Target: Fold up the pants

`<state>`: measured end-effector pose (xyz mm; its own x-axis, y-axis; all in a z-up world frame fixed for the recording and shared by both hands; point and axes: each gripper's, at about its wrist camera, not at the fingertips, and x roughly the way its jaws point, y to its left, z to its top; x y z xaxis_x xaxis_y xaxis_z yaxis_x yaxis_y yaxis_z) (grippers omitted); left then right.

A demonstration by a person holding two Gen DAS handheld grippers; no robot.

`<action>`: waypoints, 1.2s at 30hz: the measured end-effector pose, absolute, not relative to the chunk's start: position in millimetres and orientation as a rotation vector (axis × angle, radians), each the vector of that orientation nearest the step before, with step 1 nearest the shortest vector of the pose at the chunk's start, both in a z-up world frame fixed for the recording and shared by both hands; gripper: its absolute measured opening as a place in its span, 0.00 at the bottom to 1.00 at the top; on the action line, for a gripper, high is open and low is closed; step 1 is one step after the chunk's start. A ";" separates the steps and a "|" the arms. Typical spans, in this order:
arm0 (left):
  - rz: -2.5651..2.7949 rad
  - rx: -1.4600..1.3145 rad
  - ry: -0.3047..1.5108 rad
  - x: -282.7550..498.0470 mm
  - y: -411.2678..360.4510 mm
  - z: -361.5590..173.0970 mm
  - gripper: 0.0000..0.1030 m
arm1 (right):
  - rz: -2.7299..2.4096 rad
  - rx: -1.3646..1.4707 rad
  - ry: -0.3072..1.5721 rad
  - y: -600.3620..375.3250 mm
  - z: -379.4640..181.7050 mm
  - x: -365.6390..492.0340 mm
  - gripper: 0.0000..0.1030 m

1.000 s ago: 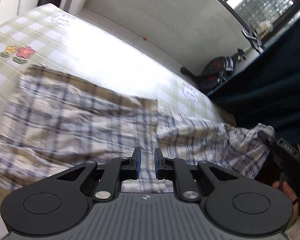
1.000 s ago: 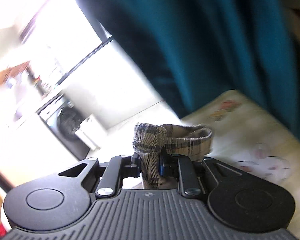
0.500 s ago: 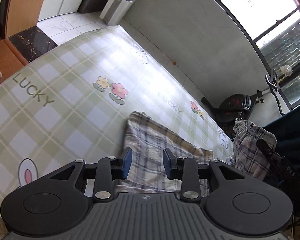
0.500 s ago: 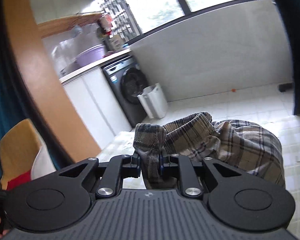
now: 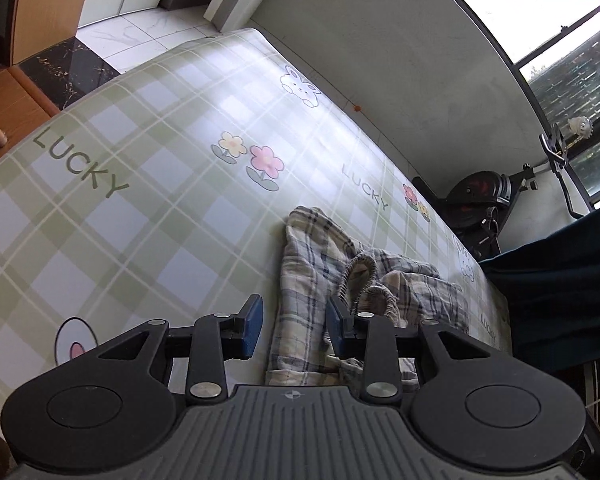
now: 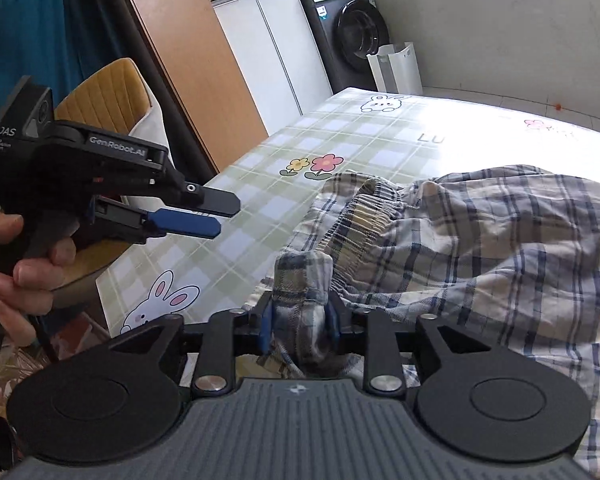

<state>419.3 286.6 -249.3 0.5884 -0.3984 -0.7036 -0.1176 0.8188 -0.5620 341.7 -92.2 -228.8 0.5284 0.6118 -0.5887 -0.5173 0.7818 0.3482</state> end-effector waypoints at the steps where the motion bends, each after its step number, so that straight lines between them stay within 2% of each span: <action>1: -0.186 -0.603 0.948 424.0 278.8 -250.5 0.35 | 0.677 0.141 0.747 -96.7 -224.5 338.6 0.42; 7: -0.272 -0.571 0.987 455.2 226.0 -259.7 0.35 | 0.600 0.199 0.674 -138.3 -202.1 322.7 0.48; 17: -0.259 -0.393 0.997 486.9 162.4 -262.6 0.35 | 0.265 0.220 0.660 -221.9 -210.4 317.2 0.49; 19: -0.243 -0.347 1.006 490.2 154.8 -262.8 0.30 | 0.231 0.246 0.671 -230.2 -217.1 318.6 0.49; 20: -0.246 -0.337 1.008 490.9 154.0 -261.8 0.14 | 0.222 0.265 0.675 -233.4 -219.7 317.8 0.49; 21: -0.259 -0.336 1.011 490.3 152.9 -261.4 0.07 | 0.218 0.277 0.677 -236.1 -221.2 317.2 0.49; 24: -0.263 -0.316 0.992 484.5 149.2 -254.2 0.05 | 0.213 0.283 0.678 -239.1 -221.9 312.9 0.49; 31: -0.239 -0.338 0.814 487.8 166.1 -218.3 0.05 | 0.200 0.305 0.671 -247.1 -223.2 312.7 0.49; 36: -0.151 -0.336 0.851 515.7 172.4 -247.1 0.05 | 0.182 0.308 0.678 -251.2 -225.2 315.1 0.49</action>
<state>515.7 172.4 -247.1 0.6528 -0.2634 -0.7103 -0.0025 0.9369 -0.3497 315.1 -251.2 -225.2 0.7655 0.2642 -0.5867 -0.0656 0.9391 0.3373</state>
